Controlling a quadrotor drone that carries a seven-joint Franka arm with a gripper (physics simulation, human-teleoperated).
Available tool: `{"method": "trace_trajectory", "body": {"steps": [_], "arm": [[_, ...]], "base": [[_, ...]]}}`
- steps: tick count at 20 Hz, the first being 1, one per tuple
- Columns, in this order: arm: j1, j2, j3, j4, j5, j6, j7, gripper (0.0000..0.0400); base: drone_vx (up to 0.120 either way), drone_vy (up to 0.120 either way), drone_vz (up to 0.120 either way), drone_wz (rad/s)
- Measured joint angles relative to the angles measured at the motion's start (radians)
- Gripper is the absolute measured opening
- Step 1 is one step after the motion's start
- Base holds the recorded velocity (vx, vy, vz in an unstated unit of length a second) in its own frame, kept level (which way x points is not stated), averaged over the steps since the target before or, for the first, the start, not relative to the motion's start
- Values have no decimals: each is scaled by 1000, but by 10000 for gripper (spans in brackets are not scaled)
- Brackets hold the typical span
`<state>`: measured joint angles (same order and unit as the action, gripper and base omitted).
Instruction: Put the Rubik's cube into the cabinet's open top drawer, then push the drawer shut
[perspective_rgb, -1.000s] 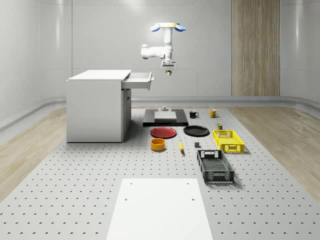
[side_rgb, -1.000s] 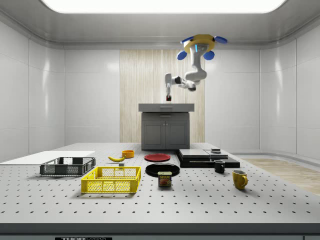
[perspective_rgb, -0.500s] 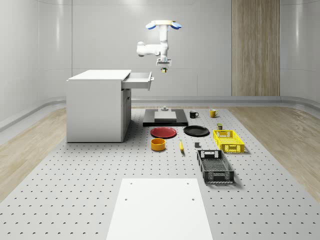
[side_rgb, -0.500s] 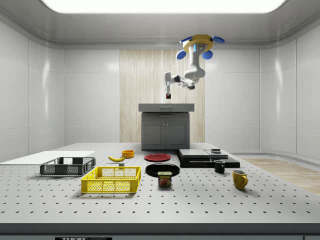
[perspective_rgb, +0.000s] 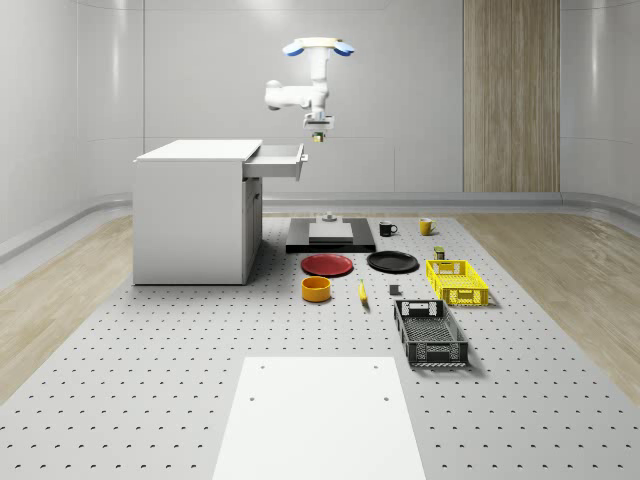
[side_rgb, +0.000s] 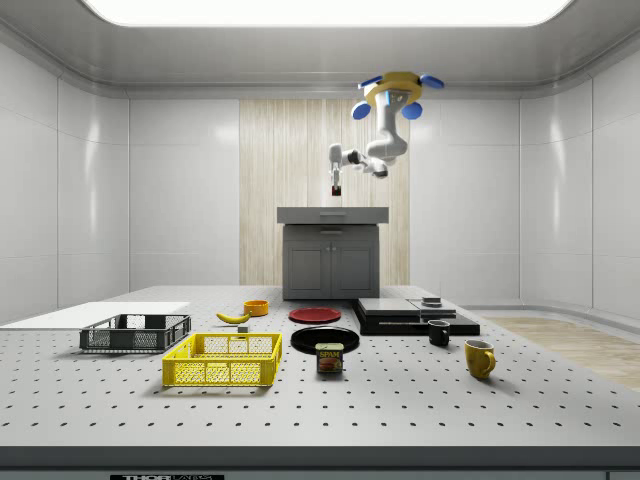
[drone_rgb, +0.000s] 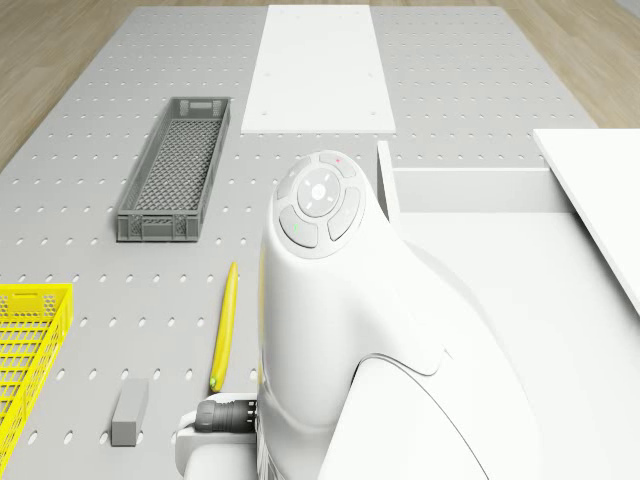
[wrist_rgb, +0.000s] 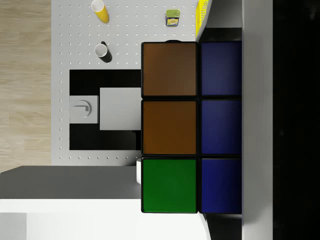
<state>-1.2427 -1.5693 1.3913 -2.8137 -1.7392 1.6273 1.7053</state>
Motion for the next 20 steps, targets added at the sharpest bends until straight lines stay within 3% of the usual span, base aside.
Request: {"method": "trace_trajectory", "body": {"steps": [20], "arm": [[-2,-9,1,0,3,8,1,325]], "base": [[0,-120,0,0]]}}
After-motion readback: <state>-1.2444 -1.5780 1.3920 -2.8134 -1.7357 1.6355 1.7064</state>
